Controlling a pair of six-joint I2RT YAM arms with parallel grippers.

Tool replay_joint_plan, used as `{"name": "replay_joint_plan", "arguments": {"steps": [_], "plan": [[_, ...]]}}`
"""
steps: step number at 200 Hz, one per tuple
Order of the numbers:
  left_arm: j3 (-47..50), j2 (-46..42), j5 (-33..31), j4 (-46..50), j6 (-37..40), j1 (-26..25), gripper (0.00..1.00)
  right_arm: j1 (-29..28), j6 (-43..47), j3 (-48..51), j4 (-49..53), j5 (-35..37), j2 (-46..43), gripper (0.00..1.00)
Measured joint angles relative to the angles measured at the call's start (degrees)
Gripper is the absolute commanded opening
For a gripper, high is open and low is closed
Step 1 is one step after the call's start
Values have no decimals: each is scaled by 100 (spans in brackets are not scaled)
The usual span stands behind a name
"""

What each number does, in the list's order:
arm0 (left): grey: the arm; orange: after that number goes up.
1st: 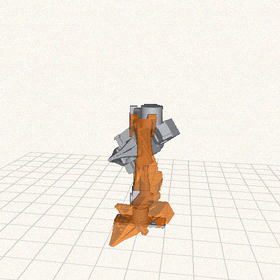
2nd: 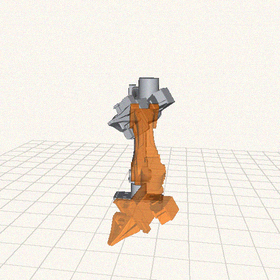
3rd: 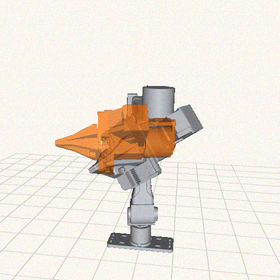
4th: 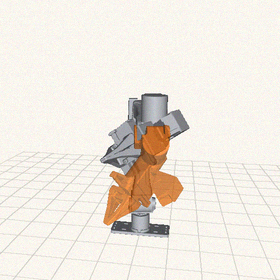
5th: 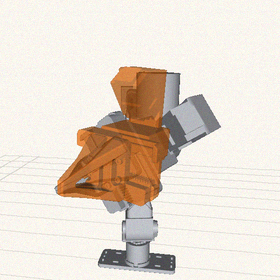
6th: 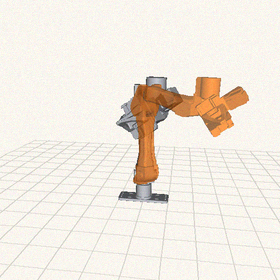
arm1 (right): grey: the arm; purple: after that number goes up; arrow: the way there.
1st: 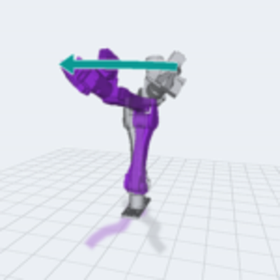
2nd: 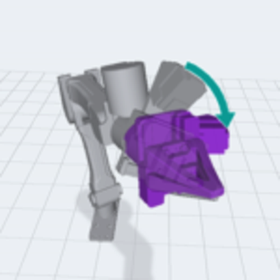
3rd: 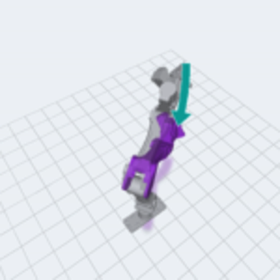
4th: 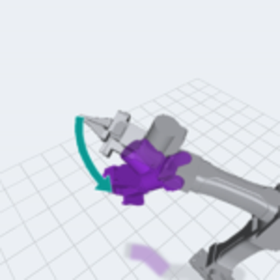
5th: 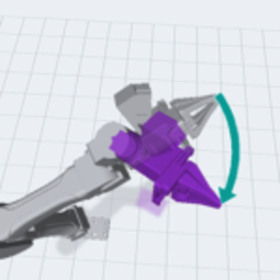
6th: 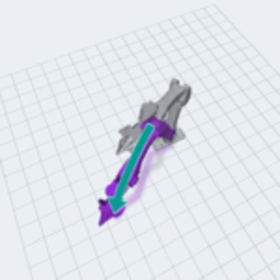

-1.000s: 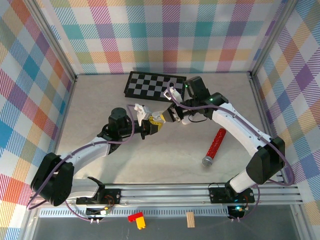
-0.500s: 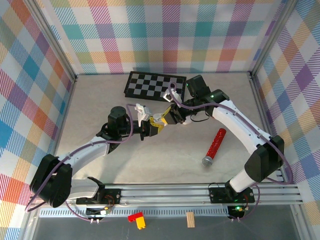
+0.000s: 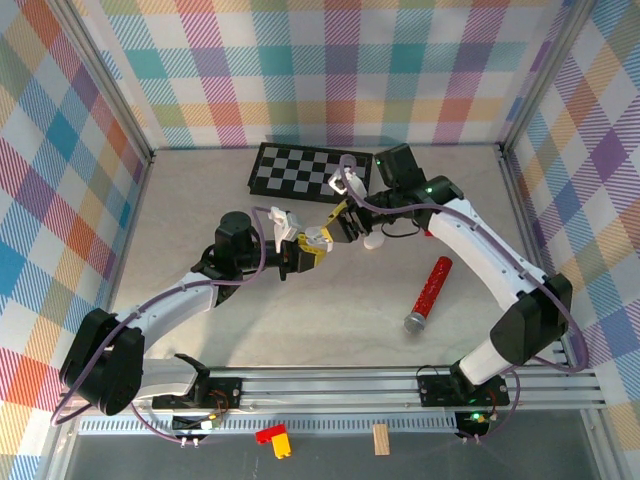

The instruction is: Insert wireless bluetooth earbuds into charging case

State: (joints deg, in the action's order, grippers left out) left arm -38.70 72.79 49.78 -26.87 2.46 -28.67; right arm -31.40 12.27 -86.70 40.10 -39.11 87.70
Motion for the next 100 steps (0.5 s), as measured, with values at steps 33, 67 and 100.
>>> {"name": "replay_joint_plan", "arguments": {"steps": [33, 67, 100], "plan": [[0, -26, 2, -2, 109, 0, 1, 0, -433, 162, -411, 175, -367, 51], [0, -57, -11, -4, 317, 0, 1, 2, -831, 164, -581, 376, -374, 52], [2, -127, 26, -13, 431, 0, 1, 0, -911, 164, -568, 199, -155, 53]]}}
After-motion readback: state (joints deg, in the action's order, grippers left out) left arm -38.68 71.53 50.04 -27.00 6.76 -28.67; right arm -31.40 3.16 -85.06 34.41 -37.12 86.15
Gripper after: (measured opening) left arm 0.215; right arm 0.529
